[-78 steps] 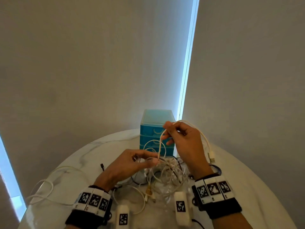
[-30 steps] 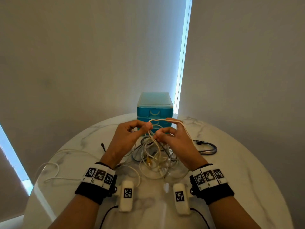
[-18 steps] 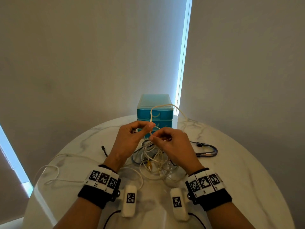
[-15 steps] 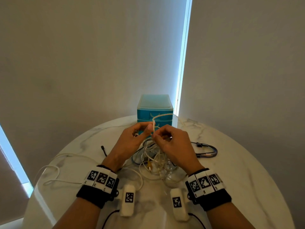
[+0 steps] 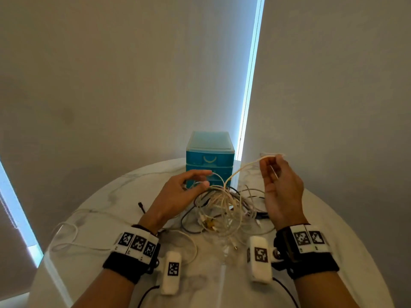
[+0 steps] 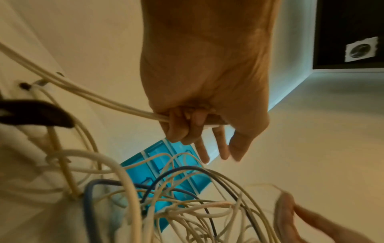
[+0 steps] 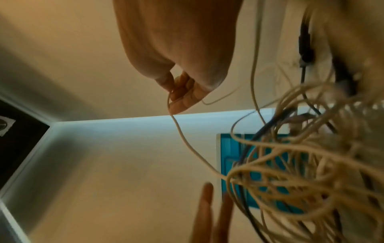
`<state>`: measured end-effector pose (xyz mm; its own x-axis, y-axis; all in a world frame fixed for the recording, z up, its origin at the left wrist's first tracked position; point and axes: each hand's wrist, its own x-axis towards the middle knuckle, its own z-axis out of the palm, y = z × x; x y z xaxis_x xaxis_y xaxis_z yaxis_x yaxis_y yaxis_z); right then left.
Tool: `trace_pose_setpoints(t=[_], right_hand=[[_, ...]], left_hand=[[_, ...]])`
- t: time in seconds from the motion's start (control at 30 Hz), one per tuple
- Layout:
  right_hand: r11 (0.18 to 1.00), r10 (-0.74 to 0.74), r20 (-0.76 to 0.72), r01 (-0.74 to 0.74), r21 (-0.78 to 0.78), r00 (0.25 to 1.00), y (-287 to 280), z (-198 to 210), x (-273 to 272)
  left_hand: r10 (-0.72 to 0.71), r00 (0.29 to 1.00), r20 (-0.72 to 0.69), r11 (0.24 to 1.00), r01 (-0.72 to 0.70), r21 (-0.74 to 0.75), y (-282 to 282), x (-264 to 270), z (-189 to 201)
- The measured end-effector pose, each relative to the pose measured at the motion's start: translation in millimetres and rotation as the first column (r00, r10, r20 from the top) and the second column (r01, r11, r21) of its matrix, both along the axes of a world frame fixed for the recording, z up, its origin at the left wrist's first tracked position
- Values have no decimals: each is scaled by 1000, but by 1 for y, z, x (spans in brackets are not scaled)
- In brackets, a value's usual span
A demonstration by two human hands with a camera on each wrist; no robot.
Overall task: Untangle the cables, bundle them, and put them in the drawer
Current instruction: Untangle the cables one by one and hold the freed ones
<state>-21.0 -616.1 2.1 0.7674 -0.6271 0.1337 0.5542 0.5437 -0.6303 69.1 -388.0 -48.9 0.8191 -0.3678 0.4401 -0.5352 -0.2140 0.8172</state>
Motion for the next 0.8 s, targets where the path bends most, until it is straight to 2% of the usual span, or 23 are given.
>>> trace_pose_setpoints(t=[0.1, 0.17, 0.23, 0.33, 0.43, 0.5, 0.53, 0.63, 0.7, 0.8], right_hand=[[991, 126, 47, -123, -51, 991, 21, -1, 7], [976, 186, 52, -178, -127, 981, 31, -4, 9], [965, 198, 28, -189, -183, 980, 36, -10, 10], [969, 180, 3, -177, -174, 984, 37, -16, 13], [970, 209, 26, -204, -132, 978, 35, -18, 15], [958, 236, 9, -232, -169, 972, 35, -19, 16], [944, 251, -24, -250, -214, 968, 35, -21, 17], [848, 258, -241, -339, -408, 936, 36, -33, 21], [712, 194, -386, -400, -577, 902, 35, -43, 23], [479, 75, -426, -407, -778, 902, 33, -49, 24]], left_hand=[[-58, 998, 31, 997, 59, -42, -9, -12, 7], [-39, 995, 92, 999, 37, 26, -14, -17, 6], [-5, 992, 123, 1000, 4, 6, -14, -20, 8], [-64, 995, 72, 998, 65, -10, -5, -17, 12], [-163, 986, -29, 980, 165, 108, -3, -22, 14], [-186, 982, -28, 971, 188, 148, -7, -26, 12], [-172, 985, -7, 978, 172, 116, -9, -26, 11], [-36, 997, 61, 998, 40, -57, -3, -17, 11], [38, 997, 73, 992, -30, -119, 3, -11, 9], [91, 994, 61, 986, -81, -143, 4, -9, 7]])
